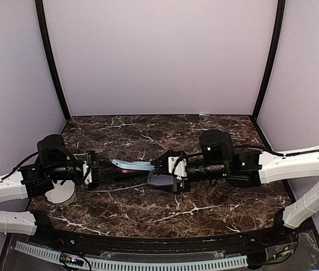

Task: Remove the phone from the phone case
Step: Pass from the right arm to the left, then remove the phone case from the phone.

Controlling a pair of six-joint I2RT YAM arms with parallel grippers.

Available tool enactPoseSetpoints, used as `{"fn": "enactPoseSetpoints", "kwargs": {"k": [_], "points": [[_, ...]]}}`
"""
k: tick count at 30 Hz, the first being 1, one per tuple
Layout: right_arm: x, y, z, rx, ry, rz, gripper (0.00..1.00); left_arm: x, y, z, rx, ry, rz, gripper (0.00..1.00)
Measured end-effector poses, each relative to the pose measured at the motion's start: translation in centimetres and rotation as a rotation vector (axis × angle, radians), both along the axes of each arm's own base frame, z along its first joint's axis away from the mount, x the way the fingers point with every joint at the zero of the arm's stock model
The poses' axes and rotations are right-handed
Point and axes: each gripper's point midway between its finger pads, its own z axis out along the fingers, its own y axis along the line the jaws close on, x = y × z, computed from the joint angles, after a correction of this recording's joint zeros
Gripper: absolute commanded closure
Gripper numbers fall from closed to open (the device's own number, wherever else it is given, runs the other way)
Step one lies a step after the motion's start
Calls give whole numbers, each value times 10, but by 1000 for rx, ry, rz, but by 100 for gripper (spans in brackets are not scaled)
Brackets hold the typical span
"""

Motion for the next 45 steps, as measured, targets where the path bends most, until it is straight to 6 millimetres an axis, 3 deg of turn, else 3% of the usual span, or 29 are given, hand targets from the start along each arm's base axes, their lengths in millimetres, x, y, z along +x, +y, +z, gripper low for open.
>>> {"fn": "enactPoseSetpoints", "kwargs": {"k": [9,17,19,23,26,45], "points": [[5,2,-16,-43,51,-36,31,5,0,-15,54,-1,15,100],[20,16,-27,-44,83,-92,33,13,3,-26,101,-2,61,100],[11,31,-10,25,69,-40,29,11,0,-32,116,8,48,100],[-10,50,51,216,16,51,26,7,-3,-45,154,36,31,100],[-9,52,72,284,-12,48,26,7,-2,-45,155,36,31,100],[-6,53,55,218,8,15,35,8,-2,-45,158,32,39,100]]}}
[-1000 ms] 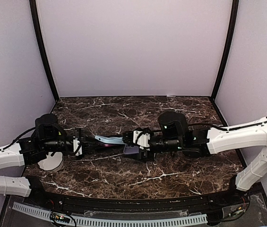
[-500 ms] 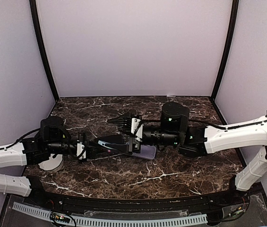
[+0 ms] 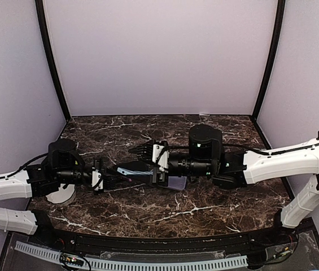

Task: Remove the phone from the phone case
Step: Remove the phone case from the phone.

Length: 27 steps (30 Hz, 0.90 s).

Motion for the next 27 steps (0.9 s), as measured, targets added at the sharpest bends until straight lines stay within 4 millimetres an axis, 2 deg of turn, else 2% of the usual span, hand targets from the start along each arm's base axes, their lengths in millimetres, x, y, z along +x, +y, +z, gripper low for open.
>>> {"fn": "enactPoseSetpoints", "kwargs": {"k": [11,27], "points": [[12,7,-20,-70,18,-60,35,0,0,0,0,0,-1,100],[21,11,-25,-102,0,-124,40,3,1,-1,7,-5,20,100]]}}
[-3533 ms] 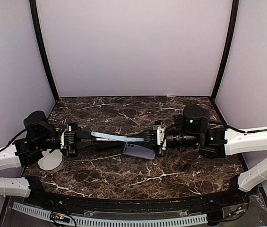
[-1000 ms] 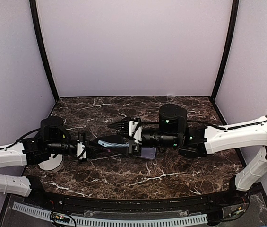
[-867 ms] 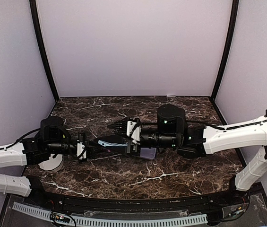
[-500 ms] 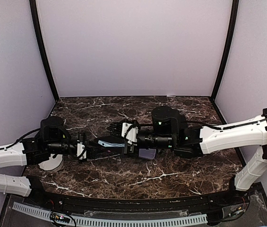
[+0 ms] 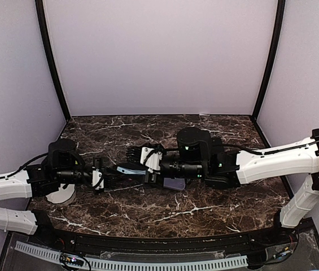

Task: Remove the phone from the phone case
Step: Remove the phone case from the phone.

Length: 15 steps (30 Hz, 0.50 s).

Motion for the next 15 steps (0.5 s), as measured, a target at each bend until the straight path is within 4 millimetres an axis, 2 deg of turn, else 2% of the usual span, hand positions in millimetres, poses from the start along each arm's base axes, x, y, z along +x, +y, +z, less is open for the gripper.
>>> {"fn": "enactPoseSetpoints", "kwargs": {"k": [3,10,15], "points": [[1,0,0,0,-1,-4,42,0,0,0,1,0,1,100],[2,1,-3,-24,-22,-12,59,3,1,-1,4,-2,17,100],[3,0,-8,-56,-45,-17,60,4,2,-2,9,0,25,100]]}}
